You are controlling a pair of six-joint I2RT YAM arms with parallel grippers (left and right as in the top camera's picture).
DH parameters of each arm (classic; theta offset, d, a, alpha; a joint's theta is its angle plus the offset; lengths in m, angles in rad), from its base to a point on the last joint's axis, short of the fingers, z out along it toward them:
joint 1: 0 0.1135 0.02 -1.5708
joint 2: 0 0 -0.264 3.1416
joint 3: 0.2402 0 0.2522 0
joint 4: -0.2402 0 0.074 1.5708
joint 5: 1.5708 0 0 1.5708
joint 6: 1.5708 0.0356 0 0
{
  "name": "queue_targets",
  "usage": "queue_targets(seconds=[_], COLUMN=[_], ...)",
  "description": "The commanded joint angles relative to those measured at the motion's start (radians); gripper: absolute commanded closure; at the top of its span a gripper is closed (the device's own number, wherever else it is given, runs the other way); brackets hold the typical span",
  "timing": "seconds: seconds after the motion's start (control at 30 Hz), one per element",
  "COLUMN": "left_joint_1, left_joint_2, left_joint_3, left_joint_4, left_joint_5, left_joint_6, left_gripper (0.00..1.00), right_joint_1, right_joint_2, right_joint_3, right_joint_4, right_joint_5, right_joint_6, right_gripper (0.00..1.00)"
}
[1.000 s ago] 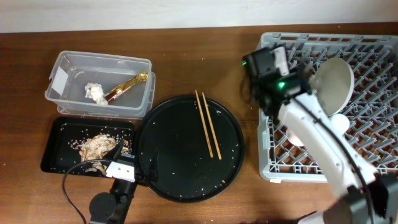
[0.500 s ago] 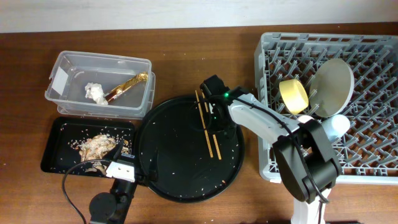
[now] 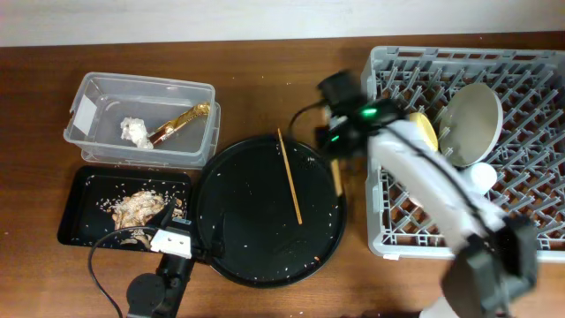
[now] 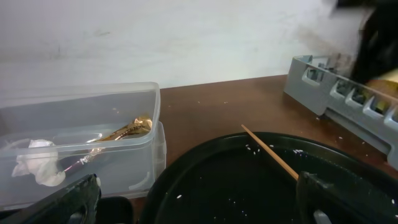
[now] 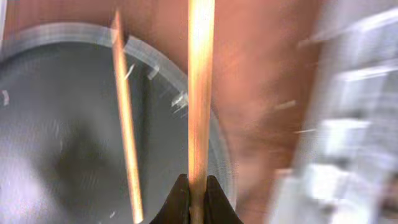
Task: Sort waste into correct bins and load items into the dishwasher rack
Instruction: 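Grasp the wooden chopsticks and carry them into the rack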
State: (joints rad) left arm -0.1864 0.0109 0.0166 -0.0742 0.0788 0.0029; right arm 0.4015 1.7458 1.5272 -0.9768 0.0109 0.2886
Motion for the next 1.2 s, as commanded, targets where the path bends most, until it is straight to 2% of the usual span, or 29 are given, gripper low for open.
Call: queue_targets(seconds=[0.0,0.1,0.17,0.2,0.23,0.27,0.33,0.4,0.5,0.57,0.6,0.73,0.8,0.87,0.93,0.97,1.0,1.07,1.1,1.13,1.17], left_joint_1=[0.006,0.006,0.006,0.006,0.006,0.006,0.006,0.006,0.006,0.006,0.006,0.006,0.006,0.006,0.006,0.006,0.006,0.006,0.006,0.006,0.006], left_joint_2=[-0.005,-0.005,-0.005,-0.005,-0.005,-0.005,-0.005,-0.005,-0.005,-0.005,-0.005,-0.005,-0.005,-0.005,-0.005,-0.005,-0.005,-0.005,-0.005,-0.005,-0.005], left_joint_3=[-0.008,-0.008,-0.008,-0.008,-0.008,-0.008,-0.008,-0.008,-0.008,-0.008,-0.008,-0.008,-0.008,-0.008,-0.008,-0.008,-0.008,-0.008,-0.008,-0.008,-0.008], left_joint_4=[0.003,0.003,0.003,0.003,0.003,0.003,0.003,0.003,0.003,0.002,0.003,0.003,0.003,0.003,0.002,0.003,0.003,0.002,0.003,0.003,0.003], left_joint_5=[0.011,0.011,0.011,0.011,0.011,0.011,0.011,0.011,0.011,0.011,0.011,0.011,0.011,0.011,0.011,0.011,0.011,0.011,0.011,0.011,0.011], left_joint_6=[-0.01,-0.01,-0.01,-0.01,-0.01,-0.01,-0.01,-0.01,-0.01,-0.01,-0.01,-0.01,-0.01,-0.01,-0.01,-0.01,-0.01,-0.01,-0.01,-0.01,-0.01], left_gripper=[0.01,0.01,0.01,0.01,0.01,0.01,0.01,0.01,0.01,0.01,0.01,0.01,0.0,0.01,0.01,0.01,0.01,0.01,0.01,0.01,0.01], right_joint_1=[-0.155,-0.253,-0.268,-0.269,-0.262,-0.245,-0.188,-0.107,0.058,0.129,0.149,0.147,0.16,0.175,0.187,0.187,0.185,0.187,0.195,0.224,0.264], right_joint_2=[-0.035,0.047,0.082,0.087,0.08,0.064,0.022,0.024,0.063,0.103,0.135,0.247,0.32,0.358,0.383,0.383,0.378,0.354,0.322,0.269,0.235], right_joint_3=[0.008,-0.026,-0.026,-0.025,-0.02,-0.005,-0.002,-0.006,-0.069,-0.102,-0.114,-0.114,-0.114,-0.116,-0.117,-0.117,-0.113,-0.091,-0.082,-0.081,-0.081], right_joint_4=[-0.016,-0.023,-0.034,-0.037,-0.045,-0.06,-0.061,-0.063,0.043,0.13,0.184,0.233,0.233,0.229,0.225,0.224,0.219,0.181,0.166,0.158,0.122], right_joint_5=[0.109,0.119,0.123,0.107,0.07,-0.007,-0.16,-0.175,-0.148,-0.029,0.017,0.003,-0.148,-0.161,-0.161,-0.157,-0.158,-0.158,-0.182,-0.299,-0.344], right_joint_6=[-0.048,-0.158,-0.158,-0.158,-0.159,-0.161,-0.161,-0.157,-0.083,0.004,0.044,0.046,0.038,0.038,0.039,0.038,0.038,0.018,-0.04,-0.221,-0.342], right_gripper=[0.96,0.96,0.96,0.91,0.74,0.66,0.5,0.41,0.41,0.4,0.38,0.39,0.48,0.54,0.64,0.73,0.73,0.73,0.71,0.67,0.67])
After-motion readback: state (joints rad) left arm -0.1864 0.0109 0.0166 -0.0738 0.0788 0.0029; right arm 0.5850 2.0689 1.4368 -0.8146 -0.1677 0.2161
